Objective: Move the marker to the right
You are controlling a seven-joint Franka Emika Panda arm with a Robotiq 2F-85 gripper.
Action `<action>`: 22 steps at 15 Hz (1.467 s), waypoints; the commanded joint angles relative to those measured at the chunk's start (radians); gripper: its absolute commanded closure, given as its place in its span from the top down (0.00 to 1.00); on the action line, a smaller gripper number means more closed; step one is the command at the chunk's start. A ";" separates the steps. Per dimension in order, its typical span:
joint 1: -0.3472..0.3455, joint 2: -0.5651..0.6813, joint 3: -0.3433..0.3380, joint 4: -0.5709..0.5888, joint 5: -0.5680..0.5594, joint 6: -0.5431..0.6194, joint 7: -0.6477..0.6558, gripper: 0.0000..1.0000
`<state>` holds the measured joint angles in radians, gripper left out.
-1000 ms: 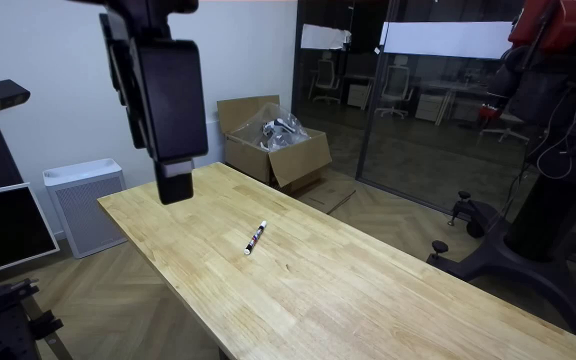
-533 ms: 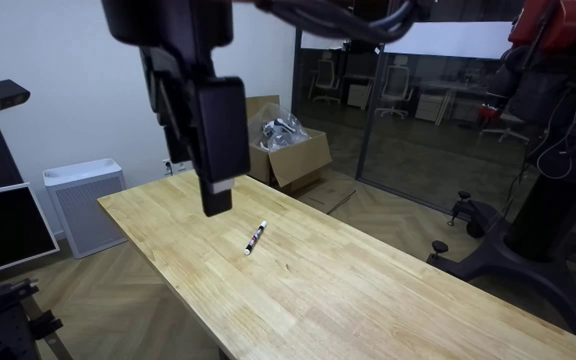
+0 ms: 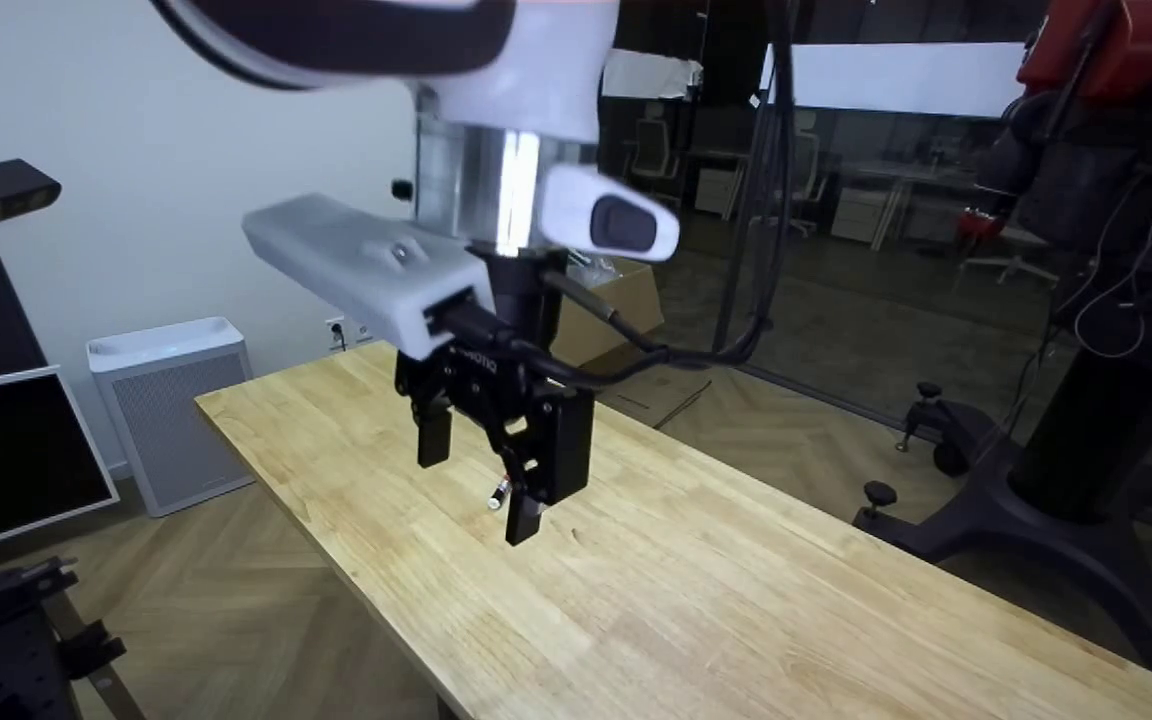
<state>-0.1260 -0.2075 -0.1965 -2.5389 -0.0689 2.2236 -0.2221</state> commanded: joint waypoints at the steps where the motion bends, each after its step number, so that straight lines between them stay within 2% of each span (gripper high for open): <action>1: 0.041 0.219 0.063 0.127 -0.038 -0.007 -0.018 1.00; 3: 0.064 0.287 0.103 0.149 -0.057 0.083 0.001 1.00; 5: 0.086 0.330 0.135 0.152 -0.077 0.251 0.041 1.00; 7: 0.098 0.365 0.163 0.155 0.000 0.396 0.080 1.00; 8: 0.099 0.373 0.174 0.159 0.033 0.419 0.090 1.00; 9: 0.092 0.354 0.166 0.132 -0.004 0.382 0.048 1.00; 14: 0.090 0.375 0.177 0.143 0.032 0.413 0.053 1.00; 16: 0.091 0.413 0.192 0.154 0.037 0.432 0.001 1.00; 18: 0.089 0.478 0.225 0.185 0.049 0.449 -0.107 1.00; 22: 0.078 0.593 0.280 0.249 -0.008 0.517 -0.264 1.00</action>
<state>-0.0288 0.2931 0.0451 -2.3676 -0.0486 2.7082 -0.3845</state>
